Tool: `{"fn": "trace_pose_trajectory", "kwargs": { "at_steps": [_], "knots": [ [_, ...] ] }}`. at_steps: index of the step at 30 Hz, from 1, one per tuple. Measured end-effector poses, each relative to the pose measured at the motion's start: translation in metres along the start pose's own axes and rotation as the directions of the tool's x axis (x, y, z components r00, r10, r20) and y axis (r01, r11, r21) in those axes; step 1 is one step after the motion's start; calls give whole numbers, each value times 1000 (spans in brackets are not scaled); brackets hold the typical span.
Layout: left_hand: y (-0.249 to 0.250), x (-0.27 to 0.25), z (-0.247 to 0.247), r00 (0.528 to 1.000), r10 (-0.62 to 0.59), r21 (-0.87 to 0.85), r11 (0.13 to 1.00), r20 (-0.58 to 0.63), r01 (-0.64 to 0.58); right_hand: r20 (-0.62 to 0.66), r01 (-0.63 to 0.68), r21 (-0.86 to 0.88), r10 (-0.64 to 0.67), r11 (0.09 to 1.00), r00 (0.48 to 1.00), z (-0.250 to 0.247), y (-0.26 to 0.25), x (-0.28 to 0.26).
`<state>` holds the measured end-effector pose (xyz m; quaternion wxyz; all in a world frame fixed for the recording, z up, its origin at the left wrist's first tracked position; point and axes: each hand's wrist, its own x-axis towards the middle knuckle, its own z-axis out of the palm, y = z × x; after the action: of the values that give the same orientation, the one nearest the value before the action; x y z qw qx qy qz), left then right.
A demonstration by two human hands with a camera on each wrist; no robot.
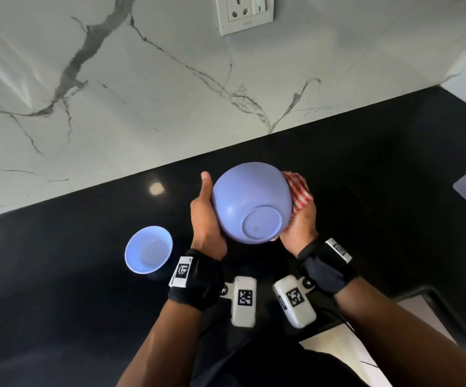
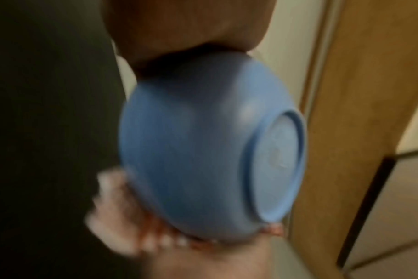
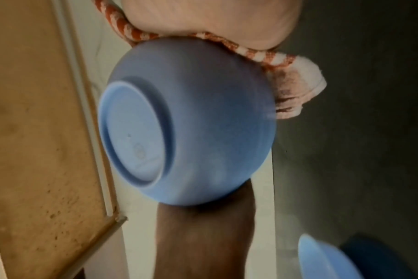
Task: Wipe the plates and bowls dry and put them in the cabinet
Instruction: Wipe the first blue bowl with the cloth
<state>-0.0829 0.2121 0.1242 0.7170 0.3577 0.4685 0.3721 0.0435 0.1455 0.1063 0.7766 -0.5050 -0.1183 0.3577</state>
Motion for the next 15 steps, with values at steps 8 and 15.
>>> {"fn": "trace_pose_trajectory", "kwargs": {
  "at_steps": [8,15],
  "knots": [
    [24,1,13,925,219,550,752,310,-362,525,332,-532,-4,779,851,6,-31,22],
    [23,5,11,933,352,478,809,71,-342,384,160,-365,-8,917,923,16,-24,18]
  ]
}}
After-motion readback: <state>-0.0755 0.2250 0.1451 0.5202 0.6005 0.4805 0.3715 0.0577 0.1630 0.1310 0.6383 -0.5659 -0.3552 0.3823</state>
